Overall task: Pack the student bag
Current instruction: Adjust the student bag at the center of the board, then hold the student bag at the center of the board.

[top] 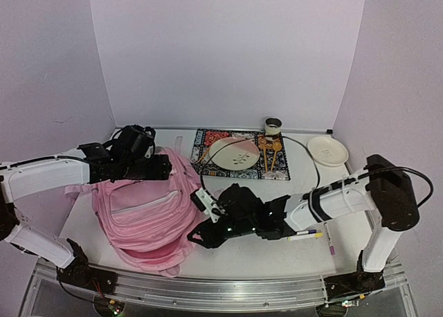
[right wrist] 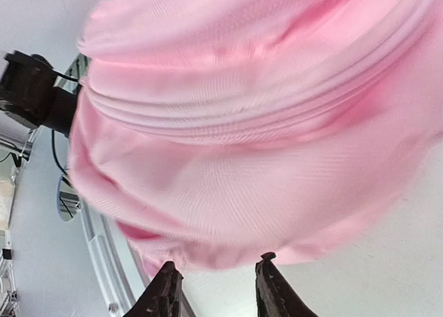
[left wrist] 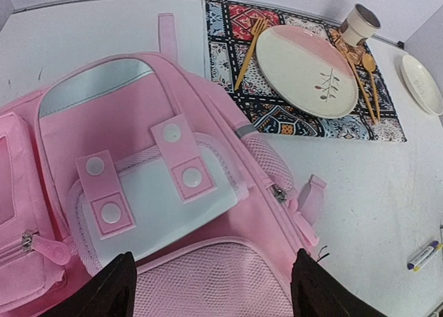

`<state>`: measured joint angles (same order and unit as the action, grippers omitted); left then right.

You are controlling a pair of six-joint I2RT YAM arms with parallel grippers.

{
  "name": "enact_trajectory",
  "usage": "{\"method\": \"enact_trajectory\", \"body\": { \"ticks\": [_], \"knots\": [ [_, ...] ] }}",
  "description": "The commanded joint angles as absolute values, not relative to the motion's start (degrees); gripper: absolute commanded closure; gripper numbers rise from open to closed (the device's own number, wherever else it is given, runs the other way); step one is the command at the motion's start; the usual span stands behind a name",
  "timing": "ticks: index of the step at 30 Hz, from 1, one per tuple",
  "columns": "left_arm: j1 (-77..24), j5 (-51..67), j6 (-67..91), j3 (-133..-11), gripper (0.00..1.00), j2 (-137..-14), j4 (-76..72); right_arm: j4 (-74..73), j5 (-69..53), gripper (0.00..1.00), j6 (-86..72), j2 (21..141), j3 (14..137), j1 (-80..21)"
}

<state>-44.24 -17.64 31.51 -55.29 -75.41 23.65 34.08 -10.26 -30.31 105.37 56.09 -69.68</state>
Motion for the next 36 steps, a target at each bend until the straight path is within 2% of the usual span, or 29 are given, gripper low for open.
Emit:
{"method": "enact_trajectory", "body": {
  "ticks": [1, 6, 11, 18, 28, 36],
  "knots": [
    [-44.2, -13.6, 32.5, -59.9, 0.21, -76.0, 24.8, 30.1, -11.9, 0.58, -24.1, 97.3, 53.2, -63.1],
    [-47.9, -16.3, 35.2, -64.1, 0.17, -80.4, 28.6, 27.5, -10.2, 0.52, -21.2, 96.9, 54.9, -59.8],
    [-53.8, -23.8, 36.4, -69.0, 0.16, -86.6, 34.8, 27.5, -10.9, 0.51, -19.6, 100.3, 57.7, -55.8],
    [-57.6, -25.6, 39.6, -68.3, 0.17, -90.4, 40.9, 27.4, -13.1, 0.51, -16.3, 106.8, 62.9, -52.5],
    [-58.2, -24.3, 42.6, -59.5, 0.24, -85.9, 45.3, 26.8, -18.7, 0.45, -8.6, 116.4, 72.2, -51.6],
    [-58.2, -24.3, 43.1, -57.7, 0.28, -83.4, 45.8, 26.6, -23.7, 0.43, -7.2, 119.9, 75.4, -50.0]
  ]
}}
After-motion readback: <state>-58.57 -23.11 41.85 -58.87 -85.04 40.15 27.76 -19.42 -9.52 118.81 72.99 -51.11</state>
